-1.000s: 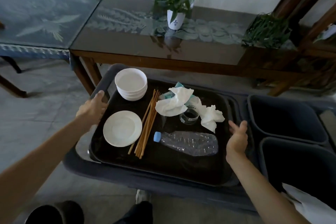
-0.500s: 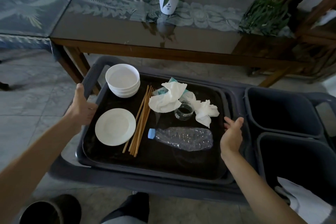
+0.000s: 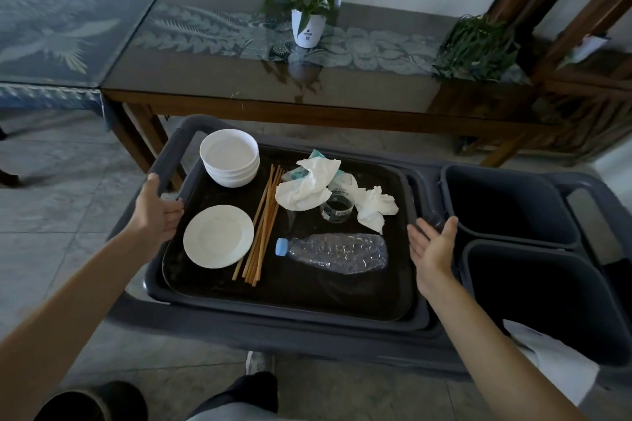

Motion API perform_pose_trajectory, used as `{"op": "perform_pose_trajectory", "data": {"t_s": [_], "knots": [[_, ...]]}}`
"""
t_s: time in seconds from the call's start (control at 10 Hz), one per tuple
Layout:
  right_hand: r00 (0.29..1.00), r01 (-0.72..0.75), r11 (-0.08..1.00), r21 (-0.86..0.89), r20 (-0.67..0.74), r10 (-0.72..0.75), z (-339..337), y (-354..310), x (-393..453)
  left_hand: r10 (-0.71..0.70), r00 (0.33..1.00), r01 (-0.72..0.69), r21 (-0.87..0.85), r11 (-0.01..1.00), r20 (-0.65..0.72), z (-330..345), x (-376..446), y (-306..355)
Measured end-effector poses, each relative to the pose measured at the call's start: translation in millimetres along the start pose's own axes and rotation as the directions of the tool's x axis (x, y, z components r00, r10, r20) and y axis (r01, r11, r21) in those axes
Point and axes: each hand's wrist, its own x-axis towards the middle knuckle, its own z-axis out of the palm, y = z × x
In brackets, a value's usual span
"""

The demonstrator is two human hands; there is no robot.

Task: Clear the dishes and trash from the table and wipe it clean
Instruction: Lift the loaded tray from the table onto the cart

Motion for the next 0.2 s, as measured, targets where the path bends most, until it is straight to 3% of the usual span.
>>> {"op": "perform_pose_trajectory", "data": {"t_s": [0.1,0.2], "knots": [[0.997,0.056,0.998,-0.035,0.056,-0.054,-2.6,-2.2,-10.5,0.058,0.998,-0.058,0.05,0.997,0.005,6.9,-11.2,-8.9],[0.978,0.158,0.985,-0.073,0.147,-0.146,-4.6,-18.3,-24.5,0.169,0.984,-0.178,0.217,0.96,0.06,9.5,-26.3,-11.9]]}}
